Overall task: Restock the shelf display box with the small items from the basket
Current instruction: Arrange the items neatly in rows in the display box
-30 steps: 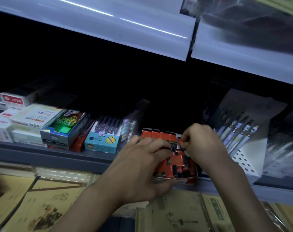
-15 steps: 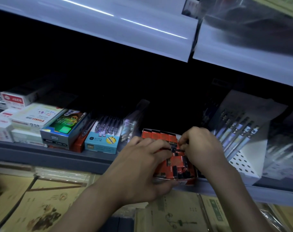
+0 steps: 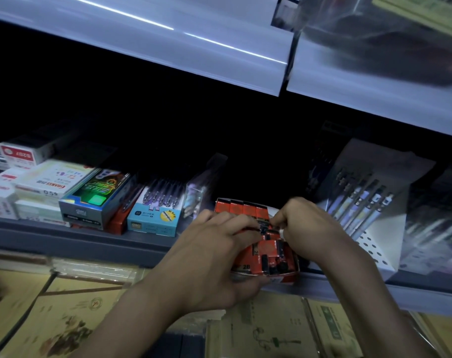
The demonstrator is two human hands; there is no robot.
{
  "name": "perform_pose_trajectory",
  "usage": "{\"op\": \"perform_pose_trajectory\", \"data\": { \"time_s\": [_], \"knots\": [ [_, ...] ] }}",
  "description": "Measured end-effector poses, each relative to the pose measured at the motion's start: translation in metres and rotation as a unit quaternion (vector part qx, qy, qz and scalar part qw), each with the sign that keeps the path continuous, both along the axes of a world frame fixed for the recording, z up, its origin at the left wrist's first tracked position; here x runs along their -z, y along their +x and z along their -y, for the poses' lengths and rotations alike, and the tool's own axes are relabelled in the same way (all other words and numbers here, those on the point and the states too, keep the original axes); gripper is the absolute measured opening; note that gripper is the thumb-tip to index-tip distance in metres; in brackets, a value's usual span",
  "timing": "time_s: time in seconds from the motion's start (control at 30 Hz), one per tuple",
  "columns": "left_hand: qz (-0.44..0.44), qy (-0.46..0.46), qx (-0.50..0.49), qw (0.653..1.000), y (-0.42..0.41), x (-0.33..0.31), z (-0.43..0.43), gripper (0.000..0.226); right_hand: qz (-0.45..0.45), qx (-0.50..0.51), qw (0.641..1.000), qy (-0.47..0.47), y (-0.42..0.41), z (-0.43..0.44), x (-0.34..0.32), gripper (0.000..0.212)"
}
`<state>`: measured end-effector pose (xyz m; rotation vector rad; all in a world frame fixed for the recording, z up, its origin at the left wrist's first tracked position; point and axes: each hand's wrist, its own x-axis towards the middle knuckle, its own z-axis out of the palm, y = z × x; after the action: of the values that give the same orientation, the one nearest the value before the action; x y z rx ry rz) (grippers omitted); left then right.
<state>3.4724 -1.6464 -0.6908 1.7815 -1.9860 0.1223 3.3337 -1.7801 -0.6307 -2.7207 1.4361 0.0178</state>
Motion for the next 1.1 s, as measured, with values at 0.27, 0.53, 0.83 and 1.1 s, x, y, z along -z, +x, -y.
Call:
{"op": "perform_pose_trajectory", "data": {
  "time_s": [0.27, 0.53, 0.83, 1.1],
  "knots": [
    [0.0, 0.004, -0.01, 1.0, -0.002, -0.002, -0.001, 0.073, 0.044, 0.014, 0.999, 0.003, -0.007, 0.0, -0.004, 0.04],
    [-0.001, 0.006, -0.01, 1.0, -0.003, -0.002, 0.0, 0.071, 0.039, 0.025, 0.998, 0.043, -0.002, 0.004, -0.009, 0.017],
    [0.002, 0.006, -0.004, 1.0, -0.001, -0.002, -0.001, 0.072, 0.008, 0.019, 0.995, 0.099, -0.001, 0.014, -0.006, 0.007],
    [0.001, 0.001, -0.007, 1.0, -0.001, -0.001, -0.002, 0.072, 0.045, 0.056, 0.992, 0.099, -0.004, 0.01, -0.022, 0.016]
  ]
}}
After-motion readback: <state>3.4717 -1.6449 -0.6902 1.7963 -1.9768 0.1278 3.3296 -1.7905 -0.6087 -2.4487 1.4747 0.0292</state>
